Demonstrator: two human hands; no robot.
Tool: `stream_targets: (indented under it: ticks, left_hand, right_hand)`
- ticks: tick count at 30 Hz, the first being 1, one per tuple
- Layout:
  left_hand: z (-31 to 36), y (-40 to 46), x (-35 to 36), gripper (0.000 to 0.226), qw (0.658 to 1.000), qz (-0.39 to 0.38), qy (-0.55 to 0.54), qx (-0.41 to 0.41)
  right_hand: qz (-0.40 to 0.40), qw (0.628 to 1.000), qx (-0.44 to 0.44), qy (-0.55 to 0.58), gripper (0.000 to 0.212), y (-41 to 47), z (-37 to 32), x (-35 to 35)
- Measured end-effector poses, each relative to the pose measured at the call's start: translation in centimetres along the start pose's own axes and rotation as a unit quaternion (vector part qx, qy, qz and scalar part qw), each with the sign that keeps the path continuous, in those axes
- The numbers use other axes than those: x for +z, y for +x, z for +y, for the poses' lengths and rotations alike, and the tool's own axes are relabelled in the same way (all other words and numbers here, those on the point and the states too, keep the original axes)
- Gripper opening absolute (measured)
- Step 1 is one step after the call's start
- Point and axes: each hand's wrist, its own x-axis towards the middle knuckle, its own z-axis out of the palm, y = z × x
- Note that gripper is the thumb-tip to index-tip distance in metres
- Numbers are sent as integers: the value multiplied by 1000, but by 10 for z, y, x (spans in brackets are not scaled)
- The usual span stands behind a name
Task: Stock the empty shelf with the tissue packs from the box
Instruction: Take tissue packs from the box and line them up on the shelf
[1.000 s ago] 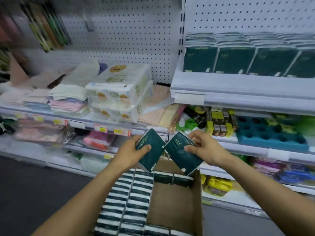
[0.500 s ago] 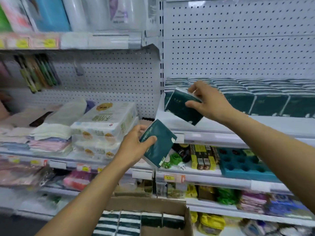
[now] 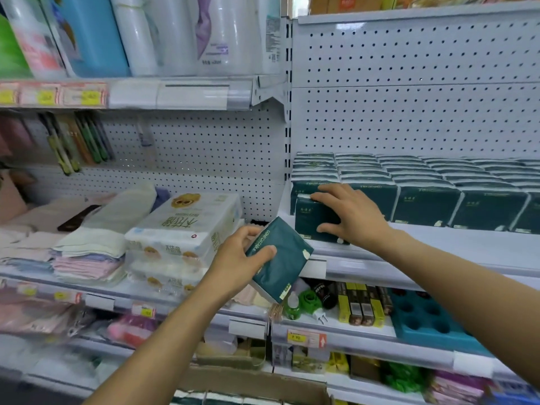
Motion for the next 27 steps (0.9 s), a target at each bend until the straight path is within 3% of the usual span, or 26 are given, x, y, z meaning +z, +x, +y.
stream_targets:
  ticks: [5, 17, 19, 21, 22, 24, 27]
  left_hand:
    - [1, 10, 1, 21, 1000, -5, -6, -2]
    - [-1, 19, 2, 21, 998, -22, -46, -23]
    - [-2, 19, 0, 23, 998, -33, -55, -22]
    - [-2, 18, 0, 25, 997, -40, -60, -16]
    - [-2, 17, 1, 26, 997, -42, -57, -8]
    - [0, 16, 8, 29, 997, -53, -48, 14]
    - [8, 17, 18, 37, 996, -53, -49, 45]
  right_hand:
    - [52, 998, -45, -10, 68, 17, 9, 19]
    - [52, 995, -76, -40, 65, 46, 33, 34]
    - [84, 993, -72, -33, 61, 41, 26, 28]
    - [127, 988, -49, 74, 58, 29, 6, 14]
    - [112, 978, -29, 171, 57, 20, -9, 5]
    - [-9, 935, 3, 355, 55, 5, -35, -11]
    - [-133, 894, 0, 427, 57, -8, -46, -16]
